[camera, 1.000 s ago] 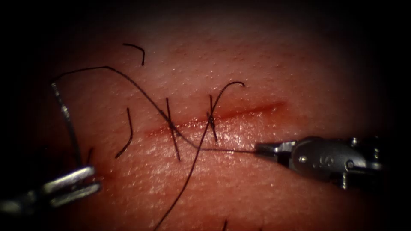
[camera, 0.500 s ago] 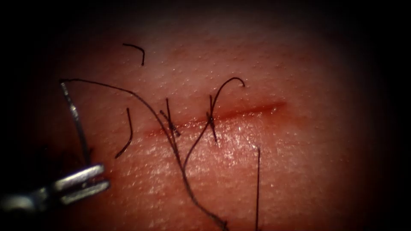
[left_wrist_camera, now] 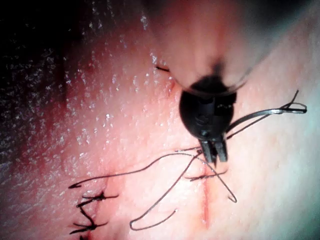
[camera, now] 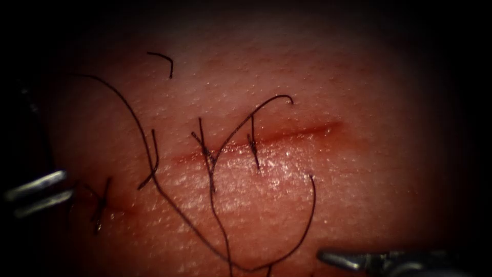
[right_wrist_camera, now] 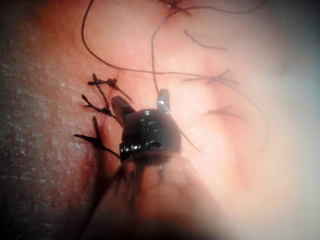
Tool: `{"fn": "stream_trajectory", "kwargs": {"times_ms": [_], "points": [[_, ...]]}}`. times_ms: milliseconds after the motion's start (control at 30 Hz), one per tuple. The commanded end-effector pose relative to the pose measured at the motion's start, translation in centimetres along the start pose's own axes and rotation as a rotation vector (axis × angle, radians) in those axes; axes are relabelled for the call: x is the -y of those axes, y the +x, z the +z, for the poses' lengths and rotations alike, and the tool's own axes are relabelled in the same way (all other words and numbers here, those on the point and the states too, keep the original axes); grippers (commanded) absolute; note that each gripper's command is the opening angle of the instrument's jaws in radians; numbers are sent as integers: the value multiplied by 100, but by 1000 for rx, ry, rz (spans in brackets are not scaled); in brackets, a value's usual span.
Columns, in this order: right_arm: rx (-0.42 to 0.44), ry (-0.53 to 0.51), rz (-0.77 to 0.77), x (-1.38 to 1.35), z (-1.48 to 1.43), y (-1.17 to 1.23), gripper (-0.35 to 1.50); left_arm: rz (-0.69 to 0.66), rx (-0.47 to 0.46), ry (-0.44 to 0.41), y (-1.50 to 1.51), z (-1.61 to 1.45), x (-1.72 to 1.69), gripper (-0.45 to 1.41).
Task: Wound Closure
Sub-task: Pick up suture near the incision and pull away using right end-effector. Repeat until only a short tail remains visible.
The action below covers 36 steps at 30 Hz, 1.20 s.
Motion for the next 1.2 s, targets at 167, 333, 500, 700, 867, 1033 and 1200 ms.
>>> {"fn": "stream_trajectory", "kwargs": {"times_ms": [167,333,500,700,867,1033,1200], "points": [[3,1,0,-22,5,-29,135,10,38,75,-19,-4,22,-45],[13,-21,1,-41,26,-53,128,9,40,81,-21,1,22,-45],[29,-31,-8,-63,55,-81,135,9,41,84,-21,4,20,-45],[42,-46,-24,-73,81,-105,133,10,44,87,-21,4,19,-45],[102,-36,-33,-74,82,-113,34,10,40,87,-20,6,18,-45],[159,-10,-59,-64,73,-107,-35,18,38,72,-17,9,14,-45],[201,31,-49,-42,62,-89,-35,24,35,62,-16,15,9,-45]]}}
